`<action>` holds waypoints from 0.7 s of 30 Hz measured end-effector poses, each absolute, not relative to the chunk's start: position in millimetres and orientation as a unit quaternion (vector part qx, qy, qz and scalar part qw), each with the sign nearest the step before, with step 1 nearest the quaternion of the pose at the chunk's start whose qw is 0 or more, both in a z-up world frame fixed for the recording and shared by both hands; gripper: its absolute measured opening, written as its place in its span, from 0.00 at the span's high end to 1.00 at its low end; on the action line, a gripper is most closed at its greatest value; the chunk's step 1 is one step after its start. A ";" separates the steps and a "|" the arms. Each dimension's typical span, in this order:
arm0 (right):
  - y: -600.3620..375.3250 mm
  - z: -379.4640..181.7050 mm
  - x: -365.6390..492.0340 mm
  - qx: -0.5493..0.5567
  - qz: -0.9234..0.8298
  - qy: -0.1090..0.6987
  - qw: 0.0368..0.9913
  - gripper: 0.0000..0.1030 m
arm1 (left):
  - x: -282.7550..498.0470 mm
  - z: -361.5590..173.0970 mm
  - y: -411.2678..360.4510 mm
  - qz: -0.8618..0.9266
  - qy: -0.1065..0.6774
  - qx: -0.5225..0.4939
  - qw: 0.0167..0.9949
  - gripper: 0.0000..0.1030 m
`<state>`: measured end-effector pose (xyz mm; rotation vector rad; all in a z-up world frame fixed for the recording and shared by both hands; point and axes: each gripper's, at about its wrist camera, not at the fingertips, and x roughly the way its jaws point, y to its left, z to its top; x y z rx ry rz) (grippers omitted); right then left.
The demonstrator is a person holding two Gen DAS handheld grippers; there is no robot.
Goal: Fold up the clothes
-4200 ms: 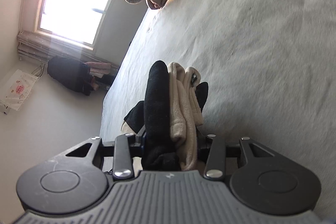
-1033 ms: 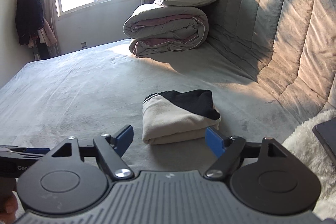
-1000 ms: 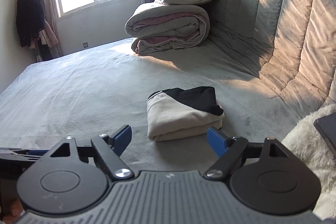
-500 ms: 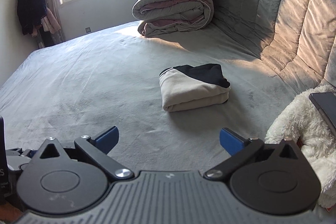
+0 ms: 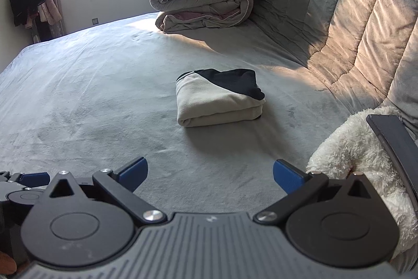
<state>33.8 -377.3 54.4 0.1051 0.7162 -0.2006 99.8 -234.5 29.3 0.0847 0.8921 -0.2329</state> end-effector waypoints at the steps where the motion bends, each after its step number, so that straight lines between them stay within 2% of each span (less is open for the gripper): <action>1: -377.6 53.9 34.2 0.049 -0.100 0.350 0.930 0.00 | 99.8 29.6 -236.7 -0.116 0.430 0.042 0.894 0.01; 21: -389.5 43.0 36.3 0.043 -0.113 0.374 0.919 0.00 | 94.8 39.7 -248.4 -0.120 0.420 0.048 0.899 0.01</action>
